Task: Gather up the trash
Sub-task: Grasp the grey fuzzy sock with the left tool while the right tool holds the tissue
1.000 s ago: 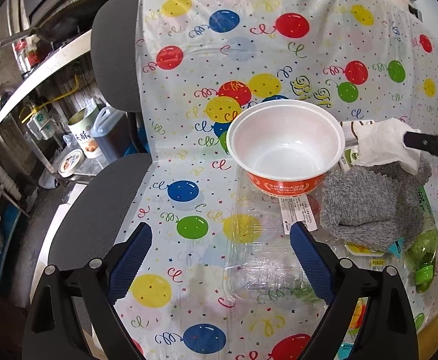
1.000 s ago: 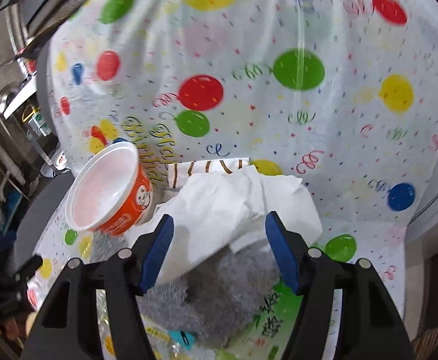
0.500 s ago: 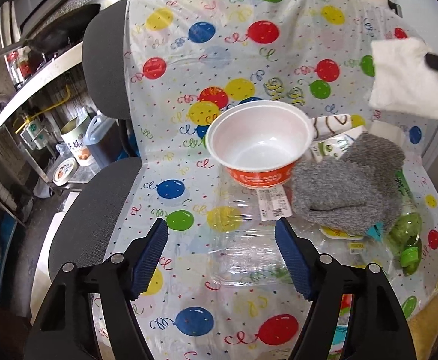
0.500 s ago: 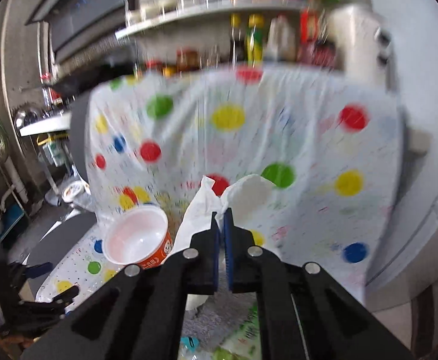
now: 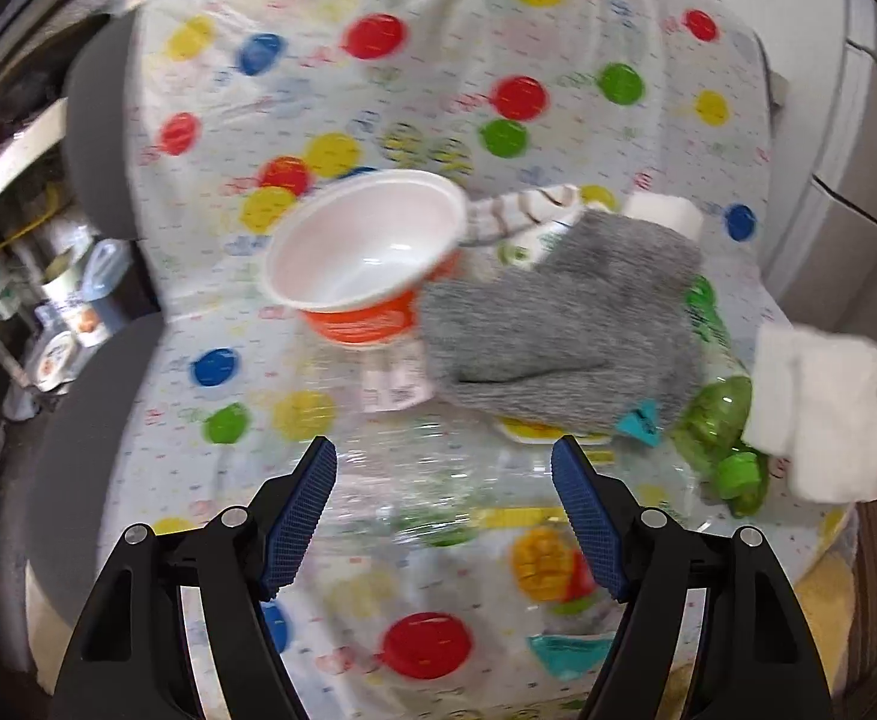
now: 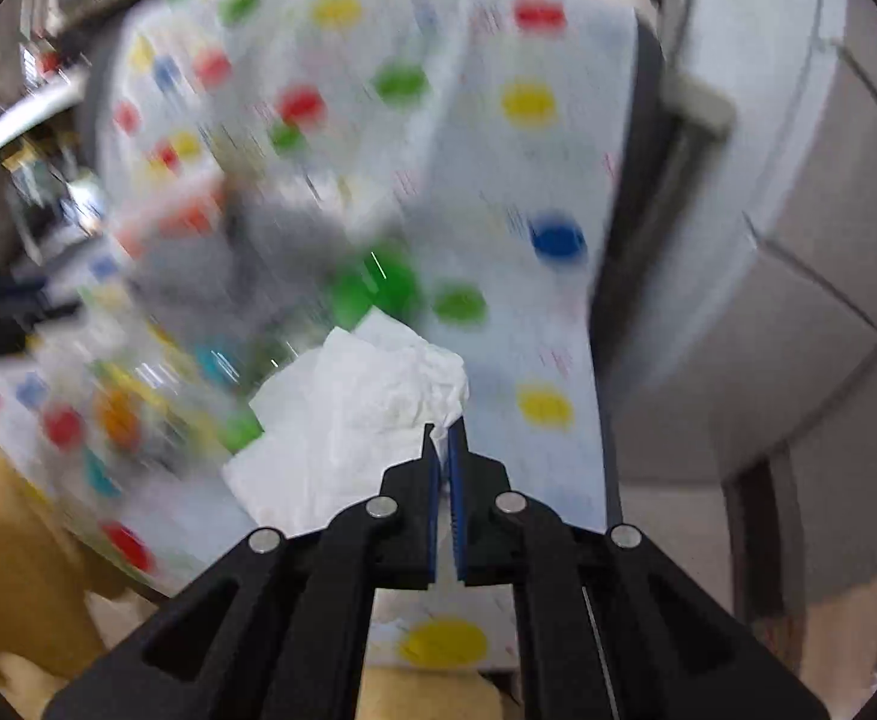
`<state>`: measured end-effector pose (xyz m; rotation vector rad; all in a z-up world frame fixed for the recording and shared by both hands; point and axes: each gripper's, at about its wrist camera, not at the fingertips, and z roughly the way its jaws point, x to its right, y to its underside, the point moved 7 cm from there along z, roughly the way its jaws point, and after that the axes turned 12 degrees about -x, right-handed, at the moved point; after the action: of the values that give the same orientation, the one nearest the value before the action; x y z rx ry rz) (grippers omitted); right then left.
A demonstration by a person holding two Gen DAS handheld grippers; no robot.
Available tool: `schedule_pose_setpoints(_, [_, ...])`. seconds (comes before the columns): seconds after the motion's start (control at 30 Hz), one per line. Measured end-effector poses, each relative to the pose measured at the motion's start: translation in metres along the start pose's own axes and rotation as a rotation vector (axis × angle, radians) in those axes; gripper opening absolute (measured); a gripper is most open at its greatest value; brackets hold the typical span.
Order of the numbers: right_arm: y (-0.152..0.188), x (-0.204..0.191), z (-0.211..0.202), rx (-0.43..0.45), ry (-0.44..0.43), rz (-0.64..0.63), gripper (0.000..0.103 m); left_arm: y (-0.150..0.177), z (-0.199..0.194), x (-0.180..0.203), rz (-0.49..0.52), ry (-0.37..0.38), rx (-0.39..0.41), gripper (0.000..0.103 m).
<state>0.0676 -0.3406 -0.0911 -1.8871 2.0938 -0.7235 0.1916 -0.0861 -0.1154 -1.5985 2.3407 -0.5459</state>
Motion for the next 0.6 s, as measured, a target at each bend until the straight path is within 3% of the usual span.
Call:
schedule_pose_setpoints(0.1, [0.015,0.009,0.019,-0.011,-0.004,0.053,0.004,-0.013,0.022,0.014,0.022,0.041,-0.016,0.074])
schedule_pose_setpoints(0.2, [0.017,0.016,0.023,0.018,-0.065,0.123,0.004,-0.032,0.047,0.011,-0.038,0.07,-0.035,0.073])
schedule_pose_setpoints(0.37, [0.012,0.013,0.023,0.039,-0.099,0.114,0.004,-0.047,0.066,0.013,-0.095,0.133,-0.068,0.068])
schedule_pose_setpoints(0.47, [0.012,0.013,0.02,0.051,-0.111,0.105,0.004,-0.051,0.066,0.015,-0.094,0.106,-0.061,0.039])
schedule_pose_setpoints(0.53, [0.011,0.013,0.018,0.058,-0.11,0.102,0.004,-0.051,0.055,0.017,-0.099,0.122,-0.021,0.013])
schedule_pose_setpoints(0.6, [0.008,0.013,0.014,0.068,-0.11,0.096,0.004,-0.053,0.037,0.019,-0.093,0.14,0.045,0.01])
